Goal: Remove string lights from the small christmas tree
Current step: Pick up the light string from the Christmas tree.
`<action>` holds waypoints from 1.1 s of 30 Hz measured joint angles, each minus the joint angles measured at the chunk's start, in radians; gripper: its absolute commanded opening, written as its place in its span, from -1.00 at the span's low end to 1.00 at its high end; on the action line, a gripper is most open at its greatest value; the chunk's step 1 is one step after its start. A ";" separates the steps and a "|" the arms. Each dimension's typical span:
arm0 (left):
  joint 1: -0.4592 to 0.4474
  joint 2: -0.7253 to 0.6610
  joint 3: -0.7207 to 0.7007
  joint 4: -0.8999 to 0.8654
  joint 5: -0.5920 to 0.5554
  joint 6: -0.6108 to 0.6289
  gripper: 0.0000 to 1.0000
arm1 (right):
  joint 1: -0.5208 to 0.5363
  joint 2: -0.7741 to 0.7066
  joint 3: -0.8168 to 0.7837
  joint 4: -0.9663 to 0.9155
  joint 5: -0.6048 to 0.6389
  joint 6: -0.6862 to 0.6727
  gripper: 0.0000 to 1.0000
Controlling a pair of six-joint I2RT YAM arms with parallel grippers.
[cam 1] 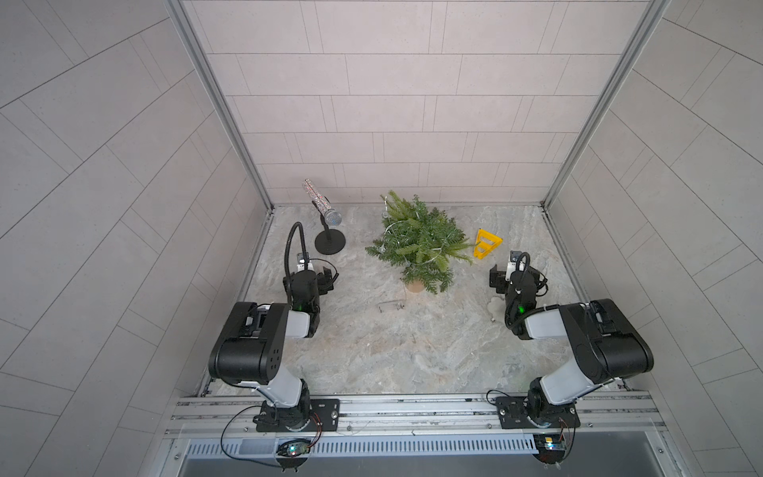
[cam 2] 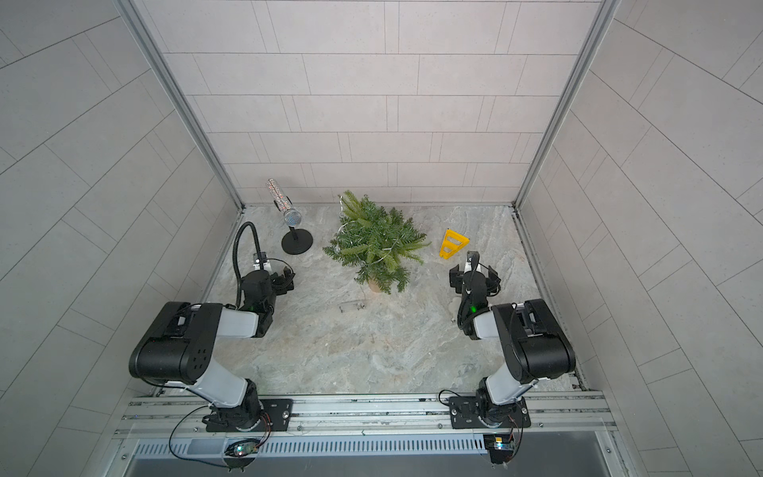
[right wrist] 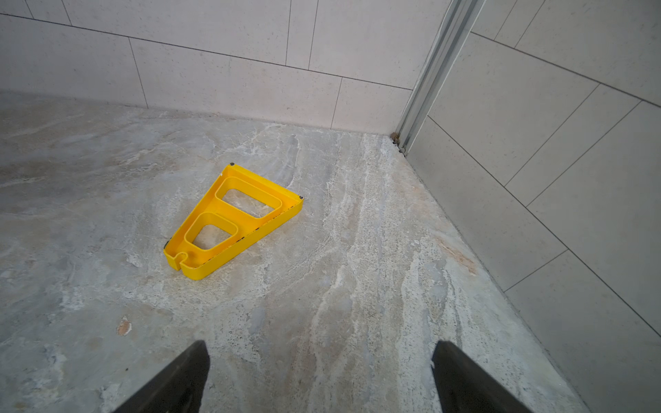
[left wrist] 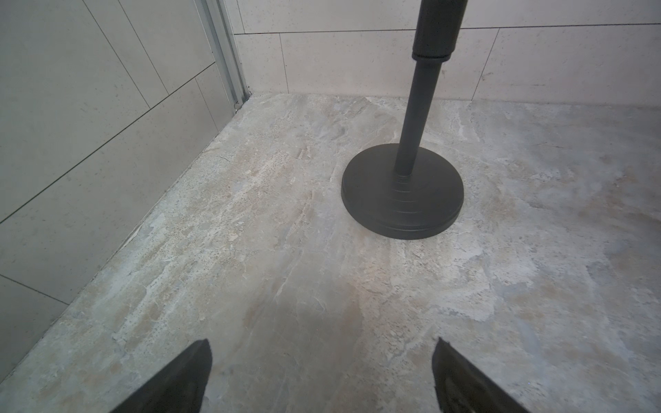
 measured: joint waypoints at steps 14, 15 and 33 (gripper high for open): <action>-0.011 -0.126 0.000 -0.095 -0.046 -0.002 0.99 | 0.045 -0.080 0.002 -0.091 0.042 -0.019 0.95; -0.015 -0.177 0.005 -0.134 -0.066 -0.008 0.98 | 0.056 -0.122 0.016 -0.146 0.057 -0.018 0.97; -0.129 -0.542 0.594 -0.993 0.406 -0.308 0.44 | 0.033 -0.459 0.808 -1.173 -0.413 0.333 0.73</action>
